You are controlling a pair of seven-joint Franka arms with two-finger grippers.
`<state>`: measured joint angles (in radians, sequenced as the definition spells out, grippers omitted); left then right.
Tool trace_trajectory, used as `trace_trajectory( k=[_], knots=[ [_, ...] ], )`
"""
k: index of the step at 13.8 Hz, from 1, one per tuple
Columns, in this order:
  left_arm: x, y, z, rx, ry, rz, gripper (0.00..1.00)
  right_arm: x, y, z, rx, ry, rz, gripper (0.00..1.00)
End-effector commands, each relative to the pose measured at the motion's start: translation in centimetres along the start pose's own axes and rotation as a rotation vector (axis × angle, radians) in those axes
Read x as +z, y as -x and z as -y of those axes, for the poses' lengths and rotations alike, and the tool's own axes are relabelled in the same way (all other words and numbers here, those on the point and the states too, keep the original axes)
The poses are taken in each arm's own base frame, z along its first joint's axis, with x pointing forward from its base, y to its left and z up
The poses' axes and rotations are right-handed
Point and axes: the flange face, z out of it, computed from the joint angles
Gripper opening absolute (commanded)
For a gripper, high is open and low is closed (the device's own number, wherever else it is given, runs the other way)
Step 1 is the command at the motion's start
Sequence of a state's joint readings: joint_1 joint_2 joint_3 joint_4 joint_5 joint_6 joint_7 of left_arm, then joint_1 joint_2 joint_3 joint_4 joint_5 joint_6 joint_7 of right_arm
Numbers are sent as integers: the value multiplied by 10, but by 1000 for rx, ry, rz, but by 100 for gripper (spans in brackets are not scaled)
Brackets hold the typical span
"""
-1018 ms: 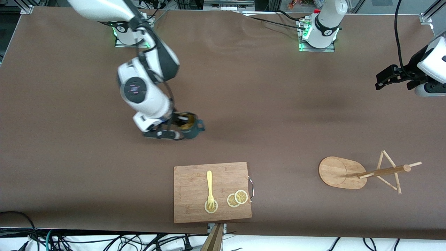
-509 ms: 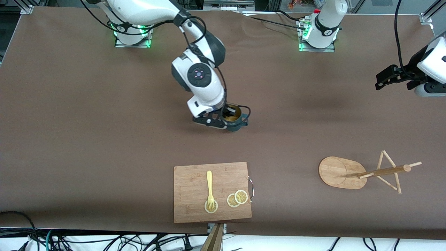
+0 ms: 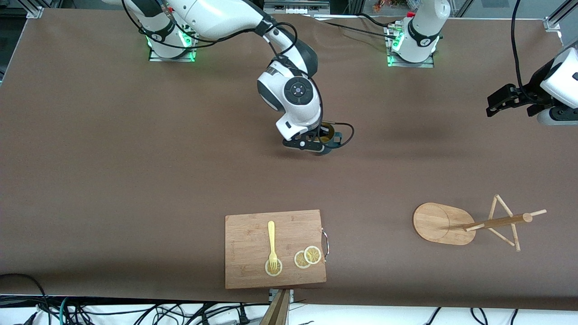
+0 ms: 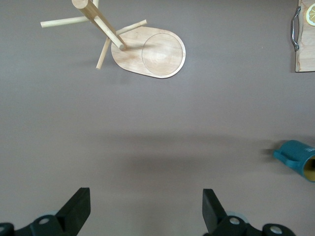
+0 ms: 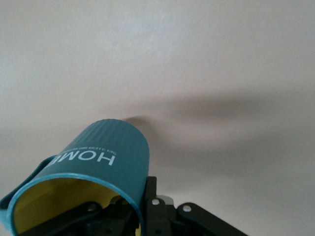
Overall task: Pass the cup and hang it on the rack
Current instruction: 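Carry the teal mug with the right gripper toward the table's middle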
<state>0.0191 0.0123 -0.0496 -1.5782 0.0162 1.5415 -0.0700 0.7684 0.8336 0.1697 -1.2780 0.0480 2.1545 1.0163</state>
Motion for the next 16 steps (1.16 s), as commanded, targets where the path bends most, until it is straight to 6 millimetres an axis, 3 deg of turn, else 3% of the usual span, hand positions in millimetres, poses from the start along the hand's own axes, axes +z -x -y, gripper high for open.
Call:
trace_trajectory(
  k=[1, 7, 8, 9, 13, 16],
  knots=[
    [-5, -1, 1, 22, -31, 4, 100, 13, 17, 20, -19, -7, 2, 0],
    [-6, -1, 1, 22, -31, 3, 100, 32, 24, 22, -32, 1, 14, 0],
    [-6, -1, 0, 25, -31, 3, 100, 32, 24, 22, -33, 1, 14, 15],
    [-6, -1, 0, 25, -31, 3, 100, 29, 23, 21, -42, 6, 16, 99],
    [-4, -2, -1, 27, -31, 6, 100, -13, 12, 30, -37, 8, 21, 100],
    [-3, -3, 0, 24, -31, 7, 100, -47, -4, 14, -66, 75, 58, 100]
  ],
)
